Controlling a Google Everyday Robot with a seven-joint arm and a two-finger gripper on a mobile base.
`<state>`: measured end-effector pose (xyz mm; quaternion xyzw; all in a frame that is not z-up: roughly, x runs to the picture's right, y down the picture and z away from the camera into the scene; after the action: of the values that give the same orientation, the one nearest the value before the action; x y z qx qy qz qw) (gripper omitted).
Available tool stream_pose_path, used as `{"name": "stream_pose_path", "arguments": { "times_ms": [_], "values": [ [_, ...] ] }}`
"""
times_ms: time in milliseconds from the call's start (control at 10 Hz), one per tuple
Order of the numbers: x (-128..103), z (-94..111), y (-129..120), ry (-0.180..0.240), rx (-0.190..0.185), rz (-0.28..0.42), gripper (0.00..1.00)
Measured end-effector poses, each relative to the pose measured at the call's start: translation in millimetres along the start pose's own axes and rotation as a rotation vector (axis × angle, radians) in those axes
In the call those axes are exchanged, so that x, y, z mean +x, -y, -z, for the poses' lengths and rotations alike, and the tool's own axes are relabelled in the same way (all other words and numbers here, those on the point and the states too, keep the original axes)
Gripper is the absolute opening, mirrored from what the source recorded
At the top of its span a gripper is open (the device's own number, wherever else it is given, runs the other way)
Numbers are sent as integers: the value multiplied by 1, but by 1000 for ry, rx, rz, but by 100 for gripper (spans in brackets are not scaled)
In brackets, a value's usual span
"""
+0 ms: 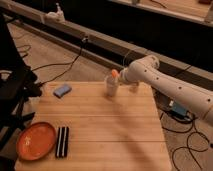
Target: Place the pepper in the ceramic cup
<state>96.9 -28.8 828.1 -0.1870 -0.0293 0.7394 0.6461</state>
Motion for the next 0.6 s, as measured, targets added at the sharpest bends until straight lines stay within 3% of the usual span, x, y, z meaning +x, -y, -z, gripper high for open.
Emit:
{"name": "stream_pose_path", "arguments": {
  "times_ms": [600],
  "values": [
    [19,-9,-8,-83,-8,14,0]
  ]
}}
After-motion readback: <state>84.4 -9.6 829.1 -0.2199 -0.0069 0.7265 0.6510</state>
